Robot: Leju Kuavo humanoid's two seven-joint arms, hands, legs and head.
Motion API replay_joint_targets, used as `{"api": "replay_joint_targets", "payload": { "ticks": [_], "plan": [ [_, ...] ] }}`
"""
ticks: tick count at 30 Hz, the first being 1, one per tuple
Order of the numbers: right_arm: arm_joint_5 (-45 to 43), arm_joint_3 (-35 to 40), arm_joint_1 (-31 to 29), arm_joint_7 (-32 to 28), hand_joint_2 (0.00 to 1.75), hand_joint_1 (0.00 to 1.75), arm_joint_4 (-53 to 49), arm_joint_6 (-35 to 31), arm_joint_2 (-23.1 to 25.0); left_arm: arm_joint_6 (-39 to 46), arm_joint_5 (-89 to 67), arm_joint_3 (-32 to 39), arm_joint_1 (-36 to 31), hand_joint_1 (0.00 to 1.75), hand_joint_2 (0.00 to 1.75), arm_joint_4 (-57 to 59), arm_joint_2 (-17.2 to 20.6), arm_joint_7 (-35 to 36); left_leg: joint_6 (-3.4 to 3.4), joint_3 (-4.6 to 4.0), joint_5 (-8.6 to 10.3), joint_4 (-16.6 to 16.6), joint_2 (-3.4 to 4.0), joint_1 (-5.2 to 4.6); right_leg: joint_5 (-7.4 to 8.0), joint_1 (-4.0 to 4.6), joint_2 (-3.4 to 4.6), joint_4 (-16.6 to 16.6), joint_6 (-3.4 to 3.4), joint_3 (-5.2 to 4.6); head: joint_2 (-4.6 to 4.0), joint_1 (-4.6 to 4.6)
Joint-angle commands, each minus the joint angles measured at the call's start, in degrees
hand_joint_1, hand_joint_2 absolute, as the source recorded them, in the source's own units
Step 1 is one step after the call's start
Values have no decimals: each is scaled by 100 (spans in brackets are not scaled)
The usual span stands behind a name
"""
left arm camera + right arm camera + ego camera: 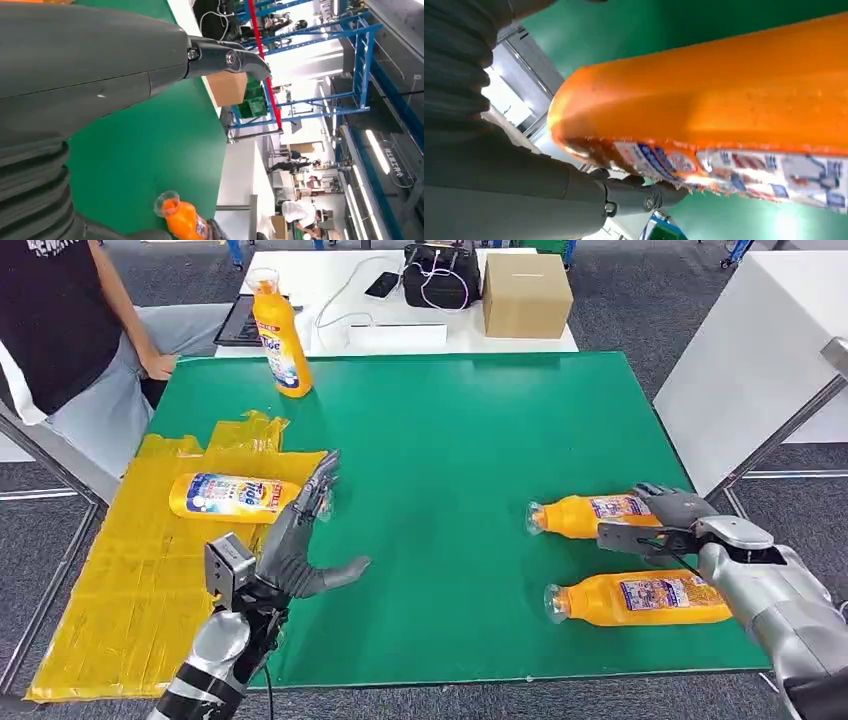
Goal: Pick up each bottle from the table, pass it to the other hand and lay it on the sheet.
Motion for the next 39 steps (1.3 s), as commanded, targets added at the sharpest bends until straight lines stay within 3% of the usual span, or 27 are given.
{"api": "replay_joint_targets", "payload": {
  "ticks": [1,2,3,7,11,16,21,23,24,27,35,38,39],
  "plan": [
    [19,88,-13,45,175,115,428,-83,242,6,1,-123,-214,0,175,395,8,15,-10,17,-3,-3,8,10,1,10,3,-11,-8,22,0,2],
    [22,79,-7,48,175,140,428,-108,247,6,4,-123,-211,0,175,396,6,15,-8,16,-2,-4,6,6,0,7,2,-10,-6,19,0,2],
    [31,41,16,64,175,141,413,-175,265,7,6,-123,-206,0,175,388,7,16,-7,12,-1,-4,3,6,1,6,0,-8,-5,15,0,2],
    [110,-144,87,103,175,175,333,-428,334,11,7,-125,-177,0,175,348,2,16,-10,20,-3,-5,6,9,0,9,2,-12,-8,23,0,2],
    [125,-200,103,105,175,175,320,-481,357,14,7,-122,-170,0,175,338,-2,18,-7,16,-2,-3,8,6,1,7,5,-9,-6,18,0,2],
    [319,-653,246,159,175,175,133,-1009,561,15,-22,-112,-124,0,175,238,-1,79,-10,21,-4,-3,13,9,1,10,8,-11,-8,23,0,2],
    [-6,-1933,785,107,175,175,-799,-1854,1109,4,-186,-154,-30,0,175,28,27,224,-13,22,-8,-4,31,11,3,12,25,-10,-10,22,0,2],
    [-148,-2444,1155,150,175,175,-1508,-1962,1403,20,-251,-174,14,0,175,-55,34,279,-9,13,-6,-4,28,6,3,7,25,-4,-7,11,0,2],
    [-638,-3060,1526,-102,175,175,-2180,-2171,1774,36,-320,-207,45,0,175,-102,45,330,-14,25,-12,-4,41,12,1,14,35,-6,-13,21,0,2],
    [-980,-3405,2133,-69,175,175,-3293,-2036,2149,61,-358,-298,98,0,175,-148,50,364,-15,22,-12,-5,37,16,0,18,32,-7,-12,20,0,2],
    [-1338,-3535,2461,-126,175,175,-3714,-1889,2403,91,-388,-397,96,0,175,-103,43,402,-10,6,-8,1,5,21,-5,22,-1,-2,-9,13,0,2],
    [-2233,-3571,2677,-333,175,175,-3904,-1118,2606,102,-387,-439,81,0,175,-68,54,412,-10,3,-5,-1,5,18,-4,18,-3,-2,-10,10,0,4],
    [-2919,-3525,2861,-522,175,175,-4027,-511,2708,116,-366,-463,60,0,175,-28,59,402,-8,2,-3,-4,0,15,-4,14,-7,-2,-9,8,0,4]
  ]
}}
